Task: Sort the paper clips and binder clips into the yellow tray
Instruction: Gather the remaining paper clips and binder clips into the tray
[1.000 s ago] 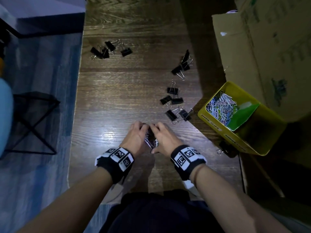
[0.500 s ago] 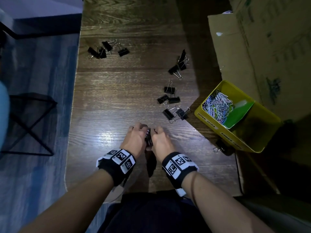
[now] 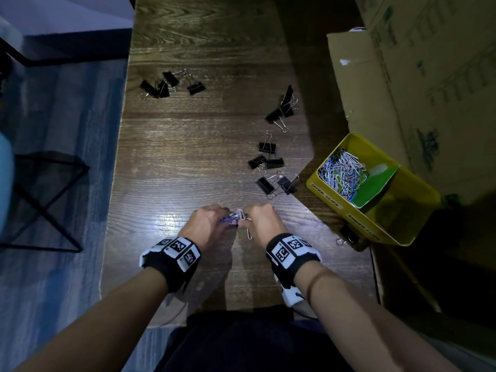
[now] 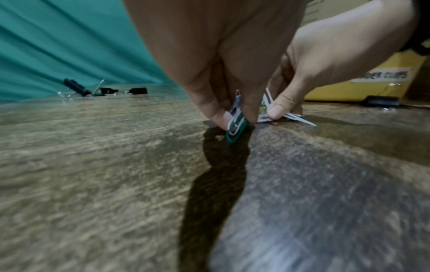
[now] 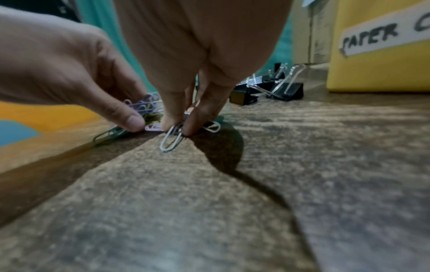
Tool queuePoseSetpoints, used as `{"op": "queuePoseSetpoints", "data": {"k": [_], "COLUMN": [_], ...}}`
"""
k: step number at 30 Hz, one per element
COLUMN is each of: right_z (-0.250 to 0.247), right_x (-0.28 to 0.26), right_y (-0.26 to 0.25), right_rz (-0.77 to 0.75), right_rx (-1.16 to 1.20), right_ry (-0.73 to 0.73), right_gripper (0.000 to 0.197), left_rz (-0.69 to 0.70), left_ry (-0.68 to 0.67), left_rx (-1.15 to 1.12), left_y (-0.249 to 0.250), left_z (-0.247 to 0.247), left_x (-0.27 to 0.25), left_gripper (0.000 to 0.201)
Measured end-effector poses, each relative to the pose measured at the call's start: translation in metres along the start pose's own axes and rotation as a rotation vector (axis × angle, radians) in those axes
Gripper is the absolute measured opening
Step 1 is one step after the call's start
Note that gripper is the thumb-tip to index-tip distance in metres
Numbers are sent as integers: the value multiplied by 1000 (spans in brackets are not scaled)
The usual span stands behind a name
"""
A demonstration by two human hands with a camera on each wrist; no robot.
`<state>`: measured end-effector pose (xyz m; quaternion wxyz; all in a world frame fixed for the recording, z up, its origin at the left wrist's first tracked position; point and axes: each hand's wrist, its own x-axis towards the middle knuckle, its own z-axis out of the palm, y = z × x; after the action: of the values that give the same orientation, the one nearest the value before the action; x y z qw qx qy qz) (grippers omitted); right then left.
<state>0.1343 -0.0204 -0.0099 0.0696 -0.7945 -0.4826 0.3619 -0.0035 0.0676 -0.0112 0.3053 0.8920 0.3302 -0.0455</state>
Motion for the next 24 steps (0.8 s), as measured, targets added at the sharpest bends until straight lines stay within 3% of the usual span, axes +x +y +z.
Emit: {"op": "queuePoseSetpoints", "data": {"k": [5,13,21,24], "right_z": [-11,-13,-31,-59], "right_x": [-1,-3,-22,-45], "right_y": [2,16,34,37], "right_rz": [67,91,134,123], "right_rx": [235,464,969,1153], "right_ry": [16,81,182,283], "right_gripper": [15,24,15,8], "left_rz": [-114,-406,-352,-302], "left_ry": [-36,-58,-54,-60], "left_rx": [-202,-859,-997,-1013], "left_y": [-11,-26,-6,17], "left_z": [-10,-20,-49,-64], "left_x": [9,8,16,31], "left_gripper": [19,13,31,15]}}
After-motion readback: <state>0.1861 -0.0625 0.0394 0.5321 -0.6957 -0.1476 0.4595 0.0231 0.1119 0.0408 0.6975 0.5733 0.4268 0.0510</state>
